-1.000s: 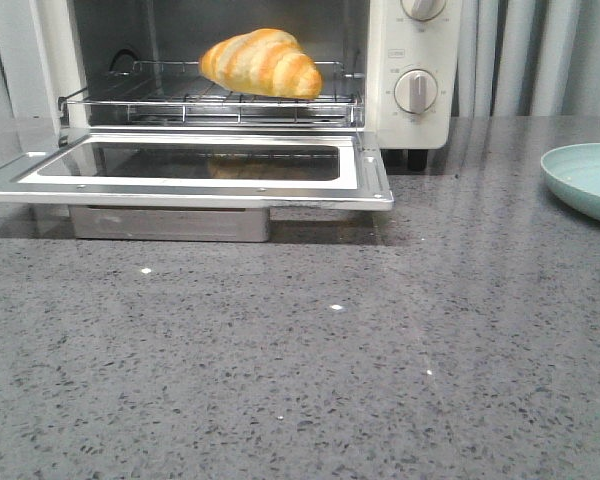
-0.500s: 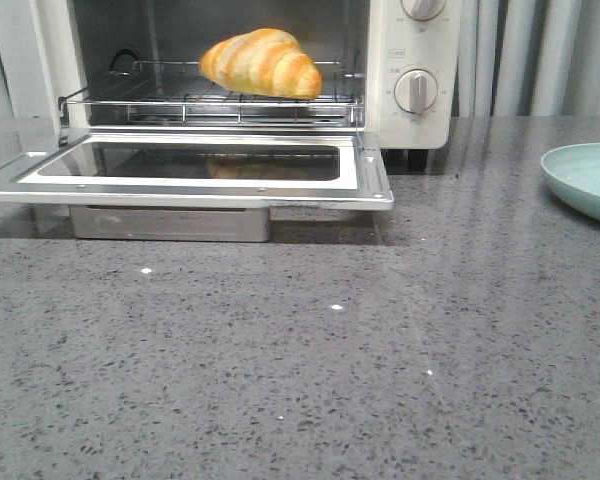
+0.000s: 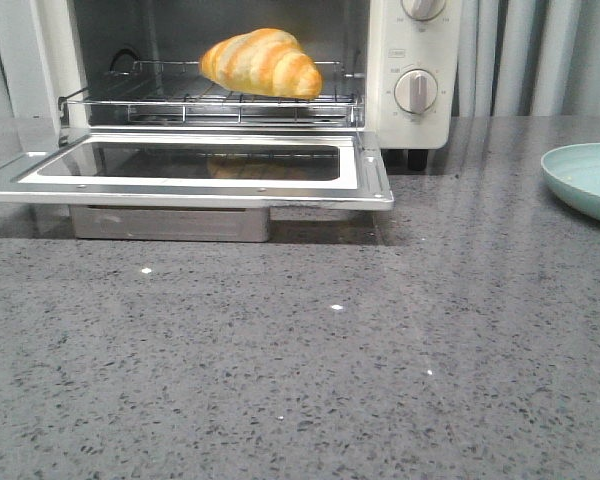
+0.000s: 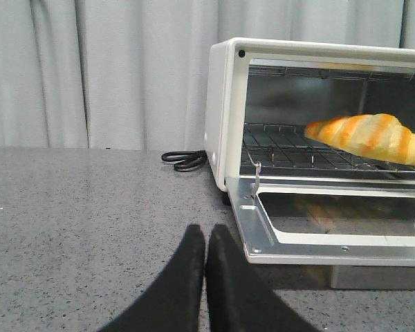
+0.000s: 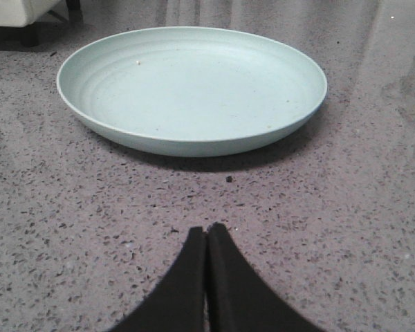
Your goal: Put bread in oven
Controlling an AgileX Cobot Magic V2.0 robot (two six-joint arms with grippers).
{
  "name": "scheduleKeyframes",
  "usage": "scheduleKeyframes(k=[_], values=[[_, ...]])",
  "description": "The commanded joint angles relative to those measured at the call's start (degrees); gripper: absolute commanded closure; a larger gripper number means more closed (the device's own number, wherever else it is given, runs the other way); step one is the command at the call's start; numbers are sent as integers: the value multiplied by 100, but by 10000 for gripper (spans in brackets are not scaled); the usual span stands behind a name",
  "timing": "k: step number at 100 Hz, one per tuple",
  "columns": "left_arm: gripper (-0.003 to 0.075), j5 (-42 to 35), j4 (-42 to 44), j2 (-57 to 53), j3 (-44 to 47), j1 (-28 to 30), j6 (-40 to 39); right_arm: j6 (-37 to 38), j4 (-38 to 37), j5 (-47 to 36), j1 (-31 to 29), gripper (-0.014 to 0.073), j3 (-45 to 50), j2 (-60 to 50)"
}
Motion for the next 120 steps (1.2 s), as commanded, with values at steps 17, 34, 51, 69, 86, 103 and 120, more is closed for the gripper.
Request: scheduleKeyframes(k=[17, 34, 51, 69, 86, 103, 120], values=[[742, -425, -6, 2, 121, 11, 5, -11, -9, -110, -43, 667, 150, -104], [742, -425, -6, 2, 121, 11, 5, -11, -9, -110, -43, 667, 150, -104], [742, -314, 41, -19, 121, 11, 5, -11, -9, -110, -43, 667, 150, -104], [741, 609, 279, -166, 121, 35, 5, -11, -9, -110, -43, 667, 150, -104], [741, 1100, 352, -166, 121, 153, 5, -11, -9, -110, -43, 667, 150, -104], [742, 1442, 352, -166, 121, 535, 5, -11, -9, -110, -43, 667, 150, -104], [741, 1568, 352, -166, 121, 577, 5, -11, -9, -110, -43, 667, 150, -104]])
